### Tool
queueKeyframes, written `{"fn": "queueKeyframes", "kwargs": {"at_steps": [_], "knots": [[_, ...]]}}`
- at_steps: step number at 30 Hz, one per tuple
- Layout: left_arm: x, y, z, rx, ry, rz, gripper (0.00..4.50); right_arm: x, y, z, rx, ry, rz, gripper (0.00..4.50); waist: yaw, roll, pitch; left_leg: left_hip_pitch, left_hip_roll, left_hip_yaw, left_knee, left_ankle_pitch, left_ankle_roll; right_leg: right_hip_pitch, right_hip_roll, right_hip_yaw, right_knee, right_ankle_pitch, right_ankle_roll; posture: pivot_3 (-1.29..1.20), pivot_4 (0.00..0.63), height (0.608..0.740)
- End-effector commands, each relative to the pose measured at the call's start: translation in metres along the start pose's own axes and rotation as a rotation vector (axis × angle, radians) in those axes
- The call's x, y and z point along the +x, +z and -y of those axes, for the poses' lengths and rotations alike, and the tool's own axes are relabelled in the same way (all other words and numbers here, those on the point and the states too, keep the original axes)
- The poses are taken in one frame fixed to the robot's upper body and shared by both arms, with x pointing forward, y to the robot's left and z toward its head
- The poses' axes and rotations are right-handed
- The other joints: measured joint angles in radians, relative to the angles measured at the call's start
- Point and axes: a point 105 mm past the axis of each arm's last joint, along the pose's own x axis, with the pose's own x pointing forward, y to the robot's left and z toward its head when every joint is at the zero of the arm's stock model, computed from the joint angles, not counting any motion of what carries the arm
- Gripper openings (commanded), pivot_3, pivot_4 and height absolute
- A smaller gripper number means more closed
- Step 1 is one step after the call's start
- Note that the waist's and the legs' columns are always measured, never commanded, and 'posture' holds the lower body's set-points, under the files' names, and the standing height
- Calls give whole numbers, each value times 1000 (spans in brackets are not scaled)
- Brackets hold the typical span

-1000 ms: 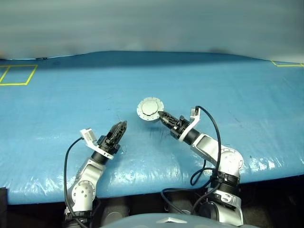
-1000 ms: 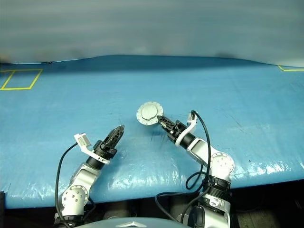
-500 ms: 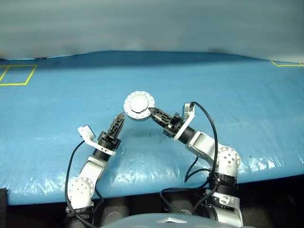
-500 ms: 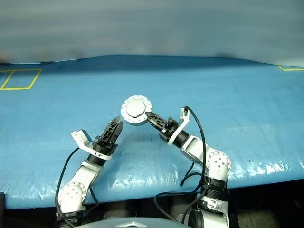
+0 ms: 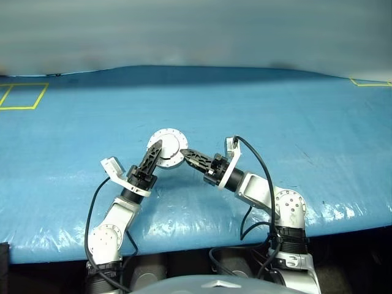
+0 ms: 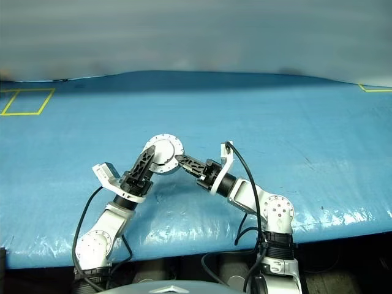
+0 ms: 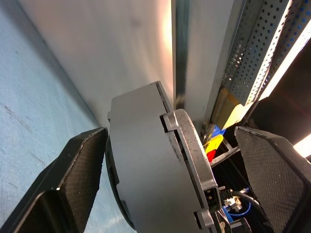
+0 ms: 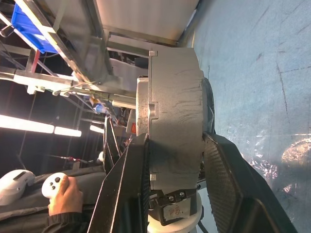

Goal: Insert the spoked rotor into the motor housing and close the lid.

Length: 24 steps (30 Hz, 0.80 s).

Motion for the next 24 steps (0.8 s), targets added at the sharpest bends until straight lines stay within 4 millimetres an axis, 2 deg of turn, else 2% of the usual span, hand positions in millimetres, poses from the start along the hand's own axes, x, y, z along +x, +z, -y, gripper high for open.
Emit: {"fn": "queueKeyframes", "kwargs": {"at_steps": [1,4,8,12,14,22,24], "knots": [[5,-8,12,-10,-74,-30,3528,2,7,-24,-32,109,36,1216,0,0,0,0,0,0,0,0,0,0,0,0,0,0,0,0,150,740],[4,-10,13,-22,-81,-40,2669,2,8,-24,-41,109,41,1216,0,0,0,0,0,0,0,0,0,0,0,0,0,0,0,0,150,740],[4,-12,12,-25,-70,-55,2603,2,7,-25,-55,112,39,1216,0,0,0,0,0,0,0,0,0,0,0,0,0,0,0,0,150,740],[5,-8,5,-22,-14,-22,2603,2,12,-23,-143,85,69,1216,1,0,0,0,0,0,0,0,0,0,0,0,0,0,0,0,150,740],[5,-6,4,-21,-6,-7,2603,2,14,-18,-146,67,80,1967,1,0,0,0,0,0,0,0,0,0,0,0,0,0,0,0,150,740],[8,6,-8,44,76,81,2603,1,26,-14,-195,21,155,4459,1,-1,1,0,0,0,0,0,0,0,0,0,0,0,0,0,150,740],[10,12,-14,82,112,122,2603,0,32,-13,-233,2,204,4459,1,-1,1,0,0,0,0,0,0,0,1,0,0,0,0,0,150,740]]}}
